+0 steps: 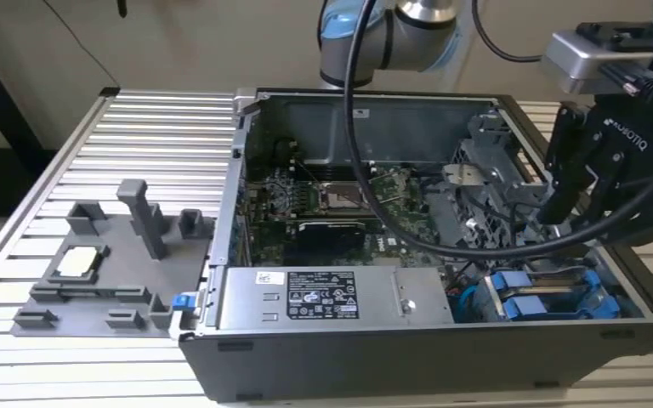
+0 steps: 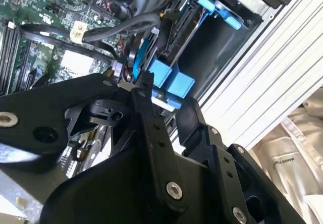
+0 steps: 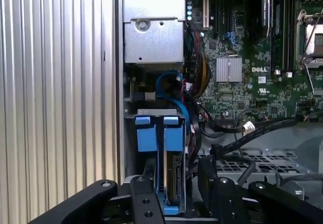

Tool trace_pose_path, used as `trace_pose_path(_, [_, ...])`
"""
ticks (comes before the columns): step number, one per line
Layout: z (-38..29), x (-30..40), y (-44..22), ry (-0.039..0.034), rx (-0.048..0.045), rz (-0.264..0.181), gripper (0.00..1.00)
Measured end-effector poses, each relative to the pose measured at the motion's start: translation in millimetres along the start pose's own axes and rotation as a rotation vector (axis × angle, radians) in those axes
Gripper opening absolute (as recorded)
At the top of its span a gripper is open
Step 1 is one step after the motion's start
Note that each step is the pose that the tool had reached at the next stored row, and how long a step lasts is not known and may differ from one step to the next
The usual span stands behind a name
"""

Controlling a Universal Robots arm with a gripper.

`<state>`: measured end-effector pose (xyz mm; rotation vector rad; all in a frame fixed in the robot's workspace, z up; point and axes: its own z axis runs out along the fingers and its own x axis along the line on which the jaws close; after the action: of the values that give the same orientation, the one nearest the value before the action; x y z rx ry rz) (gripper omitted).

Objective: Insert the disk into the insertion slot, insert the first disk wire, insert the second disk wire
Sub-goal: 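Insert the disk into the insertion slot, then insert the first disk wire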

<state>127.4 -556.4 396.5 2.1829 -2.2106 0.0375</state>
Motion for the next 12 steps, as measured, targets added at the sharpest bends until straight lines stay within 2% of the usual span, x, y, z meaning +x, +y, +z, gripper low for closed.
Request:
trace_pose_path(10, [0.1, -1.6, 4.4, -0.0042, 0.1807, 0.005, 0.47])
trace_pose_path(12, [0.8, -2.9, 4.8, -0.0050, 0.2048, 0.002, 0.47])
